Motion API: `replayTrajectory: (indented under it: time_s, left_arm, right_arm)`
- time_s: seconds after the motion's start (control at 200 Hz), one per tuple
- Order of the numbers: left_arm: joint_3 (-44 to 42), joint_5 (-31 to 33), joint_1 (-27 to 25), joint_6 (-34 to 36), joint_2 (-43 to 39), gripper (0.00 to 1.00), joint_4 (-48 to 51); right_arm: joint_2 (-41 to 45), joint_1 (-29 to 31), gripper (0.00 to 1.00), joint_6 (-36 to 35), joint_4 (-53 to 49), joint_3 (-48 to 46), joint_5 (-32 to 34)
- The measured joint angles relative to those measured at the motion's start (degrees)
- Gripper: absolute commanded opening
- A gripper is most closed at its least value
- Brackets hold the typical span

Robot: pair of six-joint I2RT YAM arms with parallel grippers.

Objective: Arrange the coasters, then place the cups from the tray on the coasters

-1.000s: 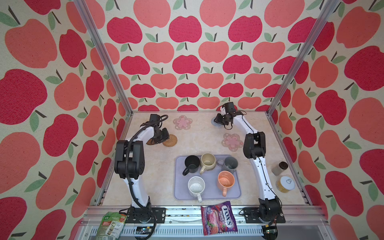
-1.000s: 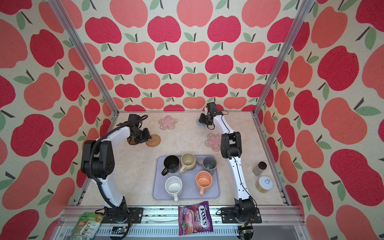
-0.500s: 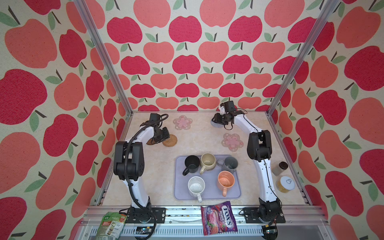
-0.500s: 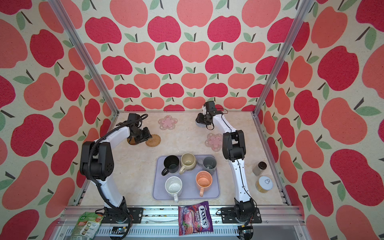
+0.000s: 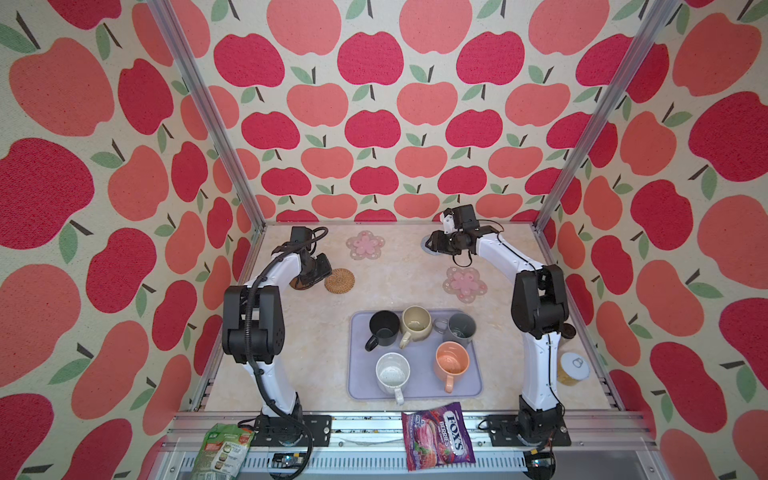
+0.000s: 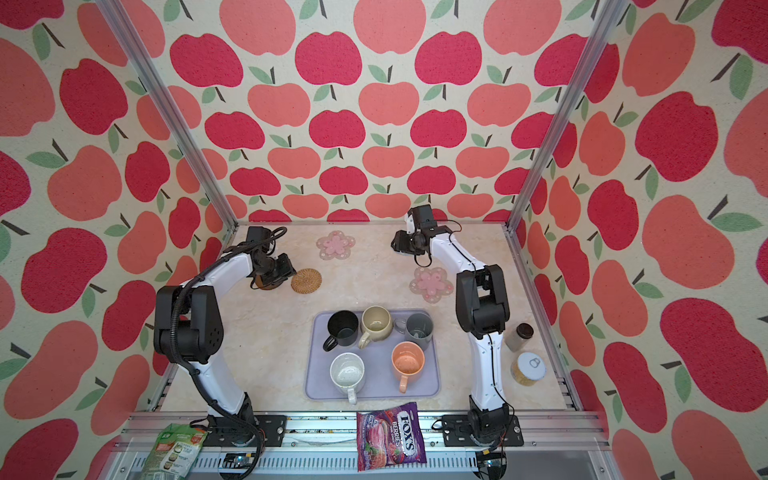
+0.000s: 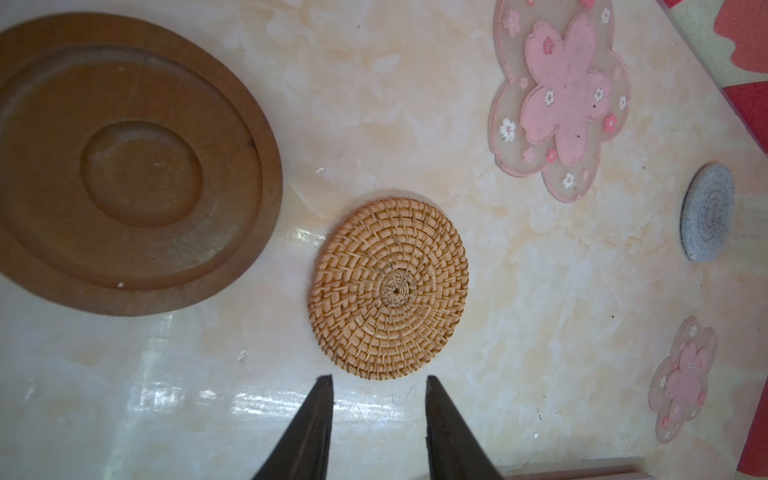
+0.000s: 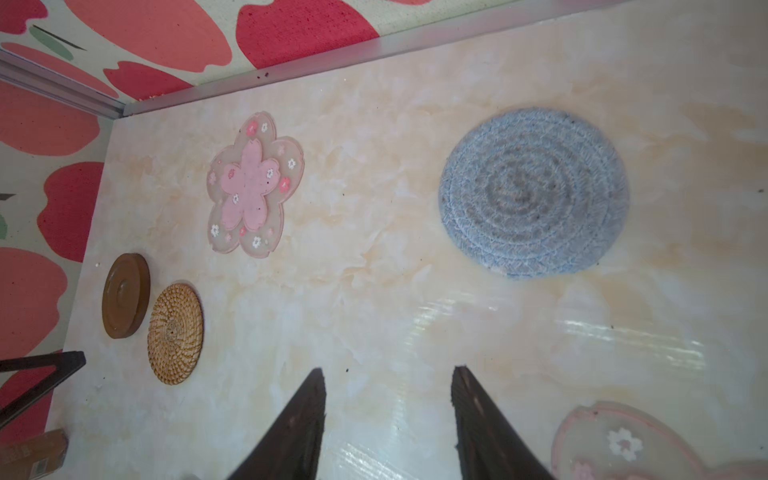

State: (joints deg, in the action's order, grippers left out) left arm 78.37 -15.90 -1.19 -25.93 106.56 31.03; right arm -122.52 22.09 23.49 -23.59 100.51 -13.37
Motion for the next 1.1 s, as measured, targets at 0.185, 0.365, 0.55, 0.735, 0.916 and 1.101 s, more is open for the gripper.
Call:
replayTrajectory:
  time_s: [0.185, 0.365, 0.55, 0.735, 0.916, 1.101]
  left_arm:
    - [1.42, -0.44, 0.48, 0.39, 3.48, 0.4, 0.02]
    - [2.19, -1.07, -0.63, 1.51, 5.6, 0.41, 0.59]
    - [8.17, -2.6, -5.92, 3.61, 7.04, 0.42, 2.16]
    - [14.08, -5.97, -11.32, 4.74, 10.43, 0.42, 2.36]
    - [17.51, -8.81, -15.61, 5.11, 14.71, 0.42, 2.49]
    - [17.81, -11.54, -18.36, 4.79, 15.72, 0.43, 1.7]
  right_arm:
    - [5.46, 0.79, 0.54, 0.22, 0.87, -10.8, 0.83]
    - [11.34, -0.66, 0.56, 0.2, 0.98, -16.46, 2.8]
    - [16.37, -4.44, 0.58, 0.22, 1.03, -19.87, 4.81]
    - [19.28, -7.43, 0.59, 0.22, 0.52, -23.5, 7.28]
    - [24.2, -9.57, 0.6, 1.6, 0.09, -30.88, 8.48]
    - [30.64, -12.35, 0.61, 3.63, -0.07, -38.14, 9.27]
